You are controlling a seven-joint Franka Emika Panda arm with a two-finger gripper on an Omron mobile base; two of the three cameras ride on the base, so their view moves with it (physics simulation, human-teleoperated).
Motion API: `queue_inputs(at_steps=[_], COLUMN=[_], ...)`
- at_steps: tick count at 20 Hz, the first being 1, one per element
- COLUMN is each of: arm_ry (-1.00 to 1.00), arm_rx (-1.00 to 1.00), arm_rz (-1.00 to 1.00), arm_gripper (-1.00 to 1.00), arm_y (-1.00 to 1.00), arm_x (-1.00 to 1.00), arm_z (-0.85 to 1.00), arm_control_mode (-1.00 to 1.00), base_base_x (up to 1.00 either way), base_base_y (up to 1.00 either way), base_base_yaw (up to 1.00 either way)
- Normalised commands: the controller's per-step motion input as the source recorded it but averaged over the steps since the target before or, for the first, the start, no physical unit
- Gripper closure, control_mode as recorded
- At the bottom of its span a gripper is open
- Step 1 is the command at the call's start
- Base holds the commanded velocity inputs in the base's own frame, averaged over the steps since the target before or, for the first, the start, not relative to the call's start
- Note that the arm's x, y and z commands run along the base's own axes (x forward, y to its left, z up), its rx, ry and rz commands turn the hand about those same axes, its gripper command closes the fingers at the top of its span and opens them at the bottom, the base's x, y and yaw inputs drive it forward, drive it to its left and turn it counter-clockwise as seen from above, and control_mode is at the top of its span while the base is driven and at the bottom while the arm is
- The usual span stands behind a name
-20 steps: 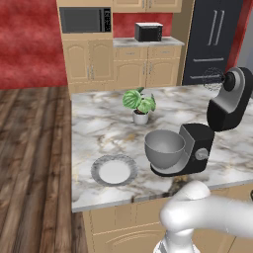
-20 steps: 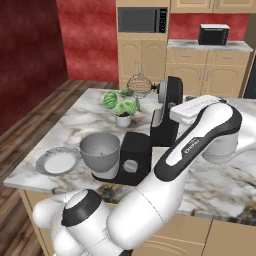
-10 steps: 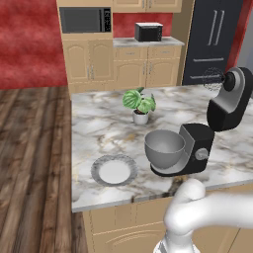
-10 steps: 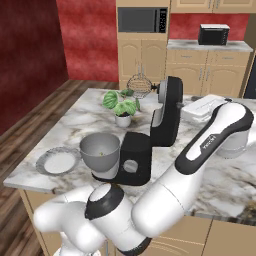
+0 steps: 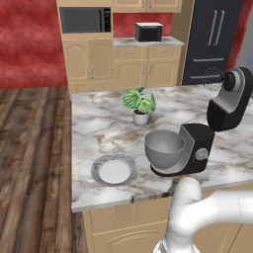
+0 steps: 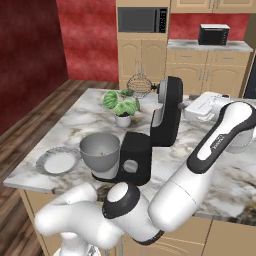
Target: Add butter and sugar cubes to the stand mixer bowl and then turn on the stand mixer to begin making frosting.
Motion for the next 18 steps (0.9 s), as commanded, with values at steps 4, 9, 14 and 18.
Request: queue_inputs(at_steps=[4, 9, 14, 18], arm_ry=[-0.01, 0.0, 0.0, -0.02], arm_rx=[-0.06, -0.06, -0.11, -0.2], arm_rz=[0.04, 0.0, 0.0, 0.0], arm_gripper=[-1.0, -1.0, -1.0, -1.0], arm_y=[0.55, 0.75, 0.92, 1.0], arm_x=[0.04, 0.03, 0.02, 0.0], arm_z=[-0.07, 0.0, 0.0, 0.0], arm_control_mode=[-1.0, -1.0, -1.0, -1.0], base_base_x=[0.0, 0.0, 0.0, 0.0], base_base_y=[0.0, 0.0, 0.0, 0.0], base_base_yaw=[0.0, 0.0, 0.0, 0.0])
